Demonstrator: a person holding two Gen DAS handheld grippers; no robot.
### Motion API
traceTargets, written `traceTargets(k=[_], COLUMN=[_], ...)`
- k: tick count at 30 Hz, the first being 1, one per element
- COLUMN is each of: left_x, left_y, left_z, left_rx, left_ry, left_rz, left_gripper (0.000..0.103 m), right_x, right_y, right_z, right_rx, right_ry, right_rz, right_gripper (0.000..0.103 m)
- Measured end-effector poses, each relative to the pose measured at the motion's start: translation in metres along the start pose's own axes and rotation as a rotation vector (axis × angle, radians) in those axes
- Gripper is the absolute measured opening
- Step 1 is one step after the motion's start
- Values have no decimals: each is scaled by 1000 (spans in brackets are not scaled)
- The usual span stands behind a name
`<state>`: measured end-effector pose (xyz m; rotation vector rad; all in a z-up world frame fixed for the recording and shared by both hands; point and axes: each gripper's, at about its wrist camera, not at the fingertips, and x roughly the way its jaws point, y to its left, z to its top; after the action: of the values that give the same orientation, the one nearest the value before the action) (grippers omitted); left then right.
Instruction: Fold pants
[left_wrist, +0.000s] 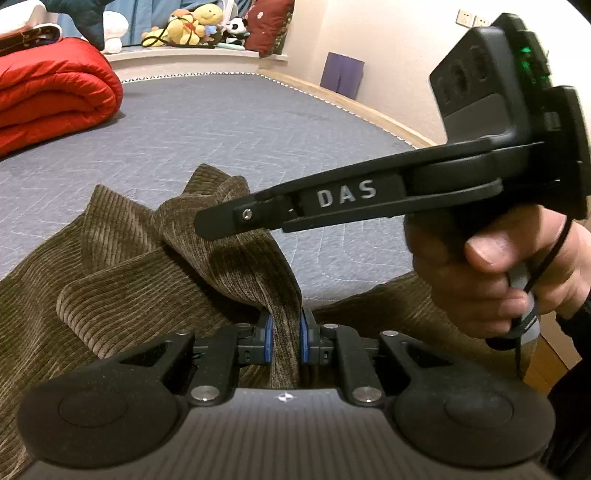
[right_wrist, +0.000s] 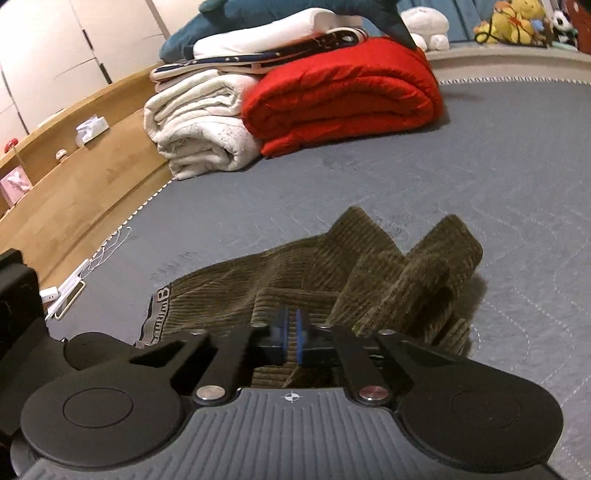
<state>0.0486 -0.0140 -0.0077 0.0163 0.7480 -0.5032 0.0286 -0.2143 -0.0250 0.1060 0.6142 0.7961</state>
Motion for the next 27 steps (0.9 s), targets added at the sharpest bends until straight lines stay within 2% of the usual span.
traceTargets(k=[8,13,16,17,18,19,20,23,27], left_x=[-3,-4,-3,-3,-3,-3,-3,-2,0], left_y=[-3,-3,-2,-2,-2,-2,-3,-4,-5], left_z=[-1,-1,0,0,0,0,-1,0,0], left_rx=[3,1,0,0,1,2,3,6,11], left_ry=[-1,-3,-3,-3,-2,-2,-2,-2,-1], left_rz=[6,11,11,11,11,10,10,8,8], left_gripper=[15,15,15,15,15,15,15,15,15], right_x=[-6,-10,-13,-13,-14,-14,-14,-13,-9], right_y=[4,-3,-12,-15,-17,-18,-17,-11,-5], right_z=[0,2,4,4,3,1,0,-1,-2], right_rx=[-48,-14,29,40,46,48,43,20,1], right_ry=[-8,-20,-36,-35,-31,-28,-21,-10,2], right_rz=[5,-15,-51,-58,-59,-58,-50,-14,-22], right_gripper=[1,1,5,18,47,63,84,86,86])
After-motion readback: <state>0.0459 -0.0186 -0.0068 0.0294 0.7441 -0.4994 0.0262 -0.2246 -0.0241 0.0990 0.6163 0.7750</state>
